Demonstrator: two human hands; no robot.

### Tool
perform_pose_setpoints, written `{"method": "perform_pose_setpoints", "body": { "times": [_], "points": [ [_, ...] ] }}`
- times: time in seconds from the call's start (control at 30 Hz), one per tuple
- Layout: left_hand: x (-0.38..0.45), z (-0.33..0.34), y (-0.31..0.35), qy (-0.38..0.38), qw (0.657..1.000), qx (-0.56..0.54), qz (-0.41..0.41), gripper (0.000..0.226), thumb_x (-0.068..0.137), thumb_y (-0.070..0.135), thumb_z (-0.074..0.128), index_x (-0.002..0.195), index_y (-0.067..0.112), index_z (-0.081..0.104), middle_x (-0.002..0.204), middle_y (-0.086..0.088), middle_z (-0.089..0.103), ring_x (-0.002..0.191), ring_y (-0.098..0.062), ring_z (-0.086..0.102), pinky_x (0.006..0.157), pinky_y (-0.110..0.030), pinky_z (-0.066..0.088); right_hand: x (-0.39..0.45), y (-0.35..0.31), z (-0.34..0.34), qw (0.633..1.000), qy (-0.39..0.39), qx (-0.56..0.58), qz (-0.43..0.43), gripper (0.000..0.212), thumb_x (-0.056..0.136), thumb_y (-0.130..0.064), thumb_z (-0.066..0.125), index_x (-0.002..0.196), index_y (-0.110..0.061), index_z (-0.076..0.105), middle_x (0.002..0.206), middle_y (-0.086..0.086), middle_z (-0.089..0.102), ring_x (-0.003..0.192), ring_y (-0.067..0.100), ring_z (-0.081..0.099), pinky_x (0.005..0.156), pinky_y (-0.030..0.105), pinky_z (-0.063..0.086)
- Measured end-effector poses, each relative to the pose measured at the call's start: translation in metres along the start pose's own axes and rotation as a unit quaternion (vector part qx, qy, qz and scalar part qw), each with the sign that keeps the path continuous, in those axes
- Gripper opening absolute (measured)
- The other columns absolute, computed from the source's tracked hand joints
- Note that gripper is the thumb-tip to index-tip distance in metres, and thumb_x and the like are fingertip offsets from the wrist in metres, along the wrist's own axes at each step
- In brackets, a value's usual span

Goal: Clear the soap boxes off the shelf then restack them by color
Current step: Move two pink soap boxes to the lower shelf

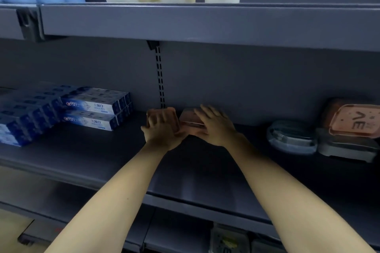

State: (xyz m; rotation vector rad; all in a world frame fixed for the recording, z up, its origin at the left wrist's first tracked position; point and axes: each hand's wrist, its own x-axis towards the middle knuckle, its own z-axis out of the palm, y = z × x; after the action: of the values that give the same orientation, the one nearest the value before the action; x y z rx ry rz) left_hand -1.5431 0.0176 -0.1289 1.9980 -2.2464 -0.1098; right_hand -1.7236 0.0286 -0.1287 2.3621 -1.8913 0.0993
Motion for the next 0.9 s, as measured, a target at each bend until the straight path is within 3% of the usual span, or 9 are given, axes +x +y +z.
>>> {"method": "perform_pose_setpoints", "body": {
  "times": [0.1,0.2,0.47,0.67,0.9],
  "points": [
    [0.005,0.008,-0.003,0.020,1.000,0.012,0.009,0.086,0.079,0.071,0.043,0.144,0.019,0.025,0.146,-0.010,0.028,0.134,-0.035,0.025,0.103,-0.049,0.034,0.001,0.001,0.006,1.000,-0.019,0.022,0.010,0.068,0.096,-0.041,0.044,0.151,-0.023,0.009,0.159,0.000,0.004,0.145,0.024,0.005,0.116,0.042,0.010],
    [0.003,0.008,-0.004,0.026,0.999,0.023,0.031,0.083,0.081,0.067,0.046,0.144,0.017,0.027,0.146,-0.010,0.028,0.134,-0.034,0.024,0.102,-0.044,0.032,-0.004,0.003,0.011,0.997,-0.014,0.067,0.024,0.064,0.097,-0.028,0.046,0.151,-0.024,0.012,0.159,-0.001,0.006,0.144,0.026,0.009,0.115,0.041,0.019],
    [-0.034,0.000,0.009,0.003,0.996,0.037,0.081,0.081,0.083,0.065,0.044,0.145,0.017,0.027,0.150,-0.007,0.024,0.138,-0.032,0.018,0.105,-0.043,0.028,-0.046,0.014,0.009,0.996,-0.001,0.079,0.044,0.063,0.096,-0.023,0.048,0.150,-0.023,0.017,0.158,-0.001,0.011,0.143,0.025,0.010,0.116,0.037,0.017],
    [-0.083,0.000,0.021,-0.007,0.989,0.069,0.128,0.077,0.084,0.064,0.039,0.148,0.025,0.020,0.154,-0.006,0.022,0.140,-0.032,0.017,0.111,-0.050,0.012,-0.111,0.013,0.000,0.994,-0.012,0.084,0.076,0.061,0.097,-0.023,0.044,0.150,-0.026,0.014,0.158,-0.004,0.009,0.144,0.023,0.007,0.117,0.037,0.015],
    [-0.145,-0.003,0.042,0.010,0.980,0.032,0.197,0.081,0.084,0.059,0.045,0.149,0.029,0.008,0.152,-0.005,0.024,0.140,-0.031,0.015,0.110,-0.046,0.019,-0.197,0.006,-0.015,0.991,-0.018,0.065,0.119,0.061,0.097,-0.020,0.042,0.150,-0.027,0.014,0.158,-0.003,0.009,0.144,0.026,0.009,0.117,0.037,0.015]
  ]
}}
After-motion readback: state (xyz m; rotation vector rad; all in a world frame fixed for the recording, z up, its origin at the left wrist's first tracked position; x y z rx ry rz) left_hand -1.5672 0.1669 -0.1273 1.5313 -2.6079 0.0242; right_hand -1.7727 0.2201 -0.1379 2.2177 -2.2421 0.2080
